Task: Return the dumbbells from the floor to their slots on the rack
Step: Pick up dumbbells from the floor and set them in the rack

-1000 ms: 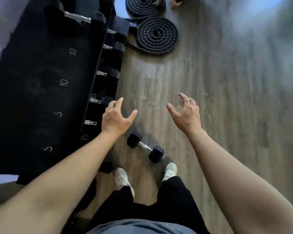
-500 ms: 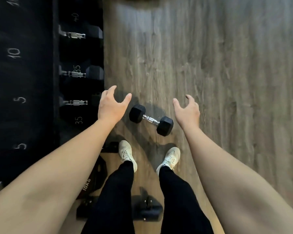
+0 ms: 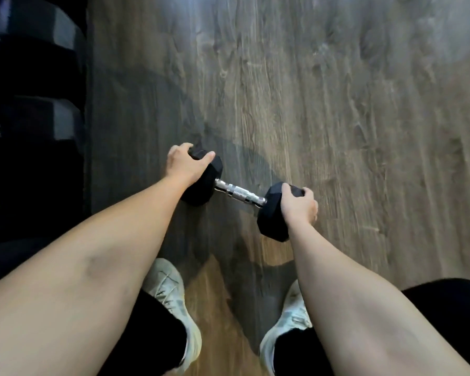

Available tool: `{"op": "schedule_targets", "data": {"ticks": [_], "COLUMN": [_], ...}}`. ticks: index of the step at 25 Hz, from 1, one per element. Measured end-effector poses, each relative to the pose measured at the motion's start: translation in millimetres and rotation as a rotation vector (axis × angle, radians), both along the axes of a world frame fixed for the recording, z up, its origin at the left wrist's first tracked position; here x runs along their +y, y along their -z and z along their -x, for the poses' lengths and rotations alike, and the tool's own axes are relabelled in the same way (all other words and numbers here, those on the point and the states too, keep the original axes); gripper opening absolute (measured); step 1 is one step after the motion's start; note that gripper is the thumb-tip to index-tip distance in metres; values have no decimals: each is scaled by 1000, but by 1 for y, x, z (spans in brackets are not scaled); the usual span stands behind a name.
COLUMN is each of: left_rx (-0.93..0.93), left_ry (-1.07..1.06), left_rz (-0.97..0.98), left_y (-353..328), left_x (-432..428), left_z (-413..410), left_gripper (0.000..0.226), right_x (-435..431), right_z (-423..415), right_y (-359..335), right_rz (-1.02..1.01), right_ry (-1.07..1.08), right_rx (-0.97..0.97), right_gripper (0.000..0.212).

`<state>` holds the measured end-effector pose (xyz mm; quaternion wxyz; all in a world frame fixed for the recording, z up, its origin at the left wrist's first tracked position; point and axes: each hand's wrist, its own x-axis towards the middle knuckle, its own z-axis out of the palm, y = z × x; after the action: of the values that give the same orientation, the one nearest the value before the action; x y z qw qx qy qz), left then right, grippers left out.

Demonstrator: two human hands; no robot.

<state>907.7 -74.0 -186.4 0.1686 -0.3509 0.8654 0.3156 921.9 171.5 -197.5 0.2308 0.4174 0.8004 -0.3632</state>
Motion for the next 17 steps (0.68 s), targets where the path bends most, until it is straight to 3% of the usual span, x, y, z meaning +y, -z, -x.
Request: {"op": "schedule_targets", "data": {"ticks": [6, 8, 11, 13, 17], "left_rx": [10, -7, -163, -225, -174], "left_ry": [-176, -209, -317, -304, -342], "left_rz": [-191, -271, -585, -712, -743], "left_y": [46, 44, 41, 42, 43], "left_x": [-23, -28, -39, -44, -41], "left_z": [4, 3, -6, -8, -5], "left_gripper": [62, 67, 82, 77, 55], "right_x": [8, 14, 24, 29, 32], "right_z": [4, 0, -9, -12, -14], "right_y": [26, 23, 27, 35, 42], "right_rz": [28, 138, 389, 537, 643], "right_ry": [139, 205, 382, 452, 425], "right_rx": [69, 50, -25, -59, -121], "right_gripper": [52, 53, 56, 63, 69]}}
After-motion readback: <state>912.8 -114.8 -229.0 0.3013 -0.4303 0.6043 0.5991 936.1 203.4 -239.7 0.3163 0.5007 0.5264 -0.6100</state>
